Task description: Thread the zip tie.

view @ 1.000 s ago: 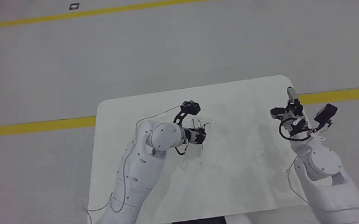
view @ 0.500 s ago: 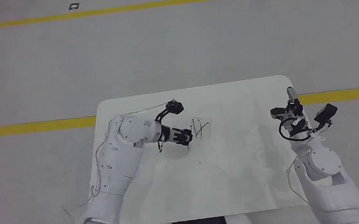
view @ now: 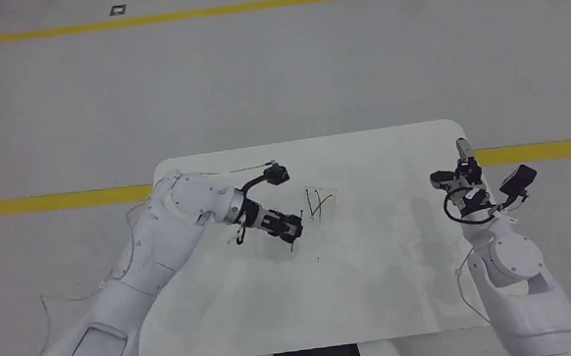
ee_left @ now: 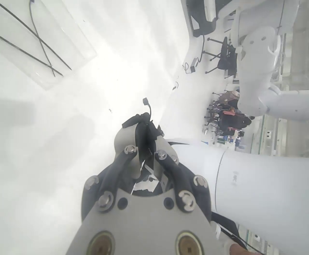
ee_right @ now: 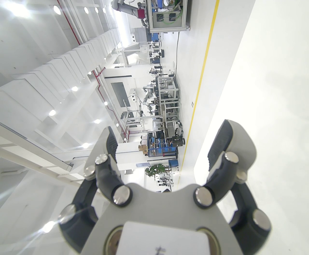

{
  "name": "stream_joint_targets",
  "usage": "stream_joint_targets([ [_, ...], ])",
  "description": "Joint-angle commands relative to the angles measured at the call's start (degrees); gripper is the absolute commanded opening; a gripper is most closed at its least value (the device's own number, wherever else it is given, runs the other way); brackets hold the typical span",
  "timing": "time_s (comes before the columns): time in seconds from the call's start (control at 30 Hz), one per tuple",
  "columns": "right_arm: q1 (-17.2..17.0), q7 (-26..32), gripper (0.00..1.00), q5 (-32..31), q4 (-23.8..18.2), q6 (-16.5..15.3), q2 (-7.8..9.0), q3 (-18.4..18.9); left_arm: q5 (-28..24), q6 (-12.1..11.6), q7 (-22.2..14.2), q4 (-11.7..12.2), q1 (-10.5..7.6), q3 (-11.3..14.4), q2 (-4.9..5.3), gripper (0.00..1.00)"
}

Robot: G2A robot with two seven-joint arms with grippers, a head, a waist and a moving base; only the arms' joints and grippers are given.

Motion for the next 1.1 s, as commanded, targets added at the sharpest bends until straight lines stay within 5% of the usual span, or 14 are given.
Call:
stream_joint_targets([
  [0.0, 0.0, 0.0, 1.0, 0.0, 0.0, 0.0, 0.0, 0.0, -3.4, 0.0, 0.0, -0.7, -1.02, 2.1, 2.36, 0.0],
  [0.13, 0.0, 0.0, 1.0, 0.0, 0.0, 0.0, 0.0, 0.0, -8.1, 0.0, 0.0, -2.7, -2.38, 5.8, 5.2, 0.0],
  [0.53, 0.0, 0.0, 1.0, 0.0, 0.0, 0.0, 0.0, 0.0, -7.3, 0.2, 1.9, -2.7, -1.95, 5.9, 5.24, 0.0],
  [0.67, 0.0, 0.0, 1.0, 0.0, 0.0, 0.0, 0.0, 0.0, -9.7, 0.0, 0.0, -2.5, -1.82, 6.2, 5.76, 0.0],
  [0.87, 0.0, 0.0, 1.0, 0.0, 0.0, 0.0, 0.0, 0.0, -16.5, 0.0, 0.0, -3.3, -2.62, 8.7, 8.39, 0.0],
  [1.07, 0.2, 8.2, 1.0, -8.6, -0.2, -0.5, 0.24, -3.6, -22.8, 0.0, 0.0, -3.6, -4.73, 12.2, 11.8, 0.0],
])
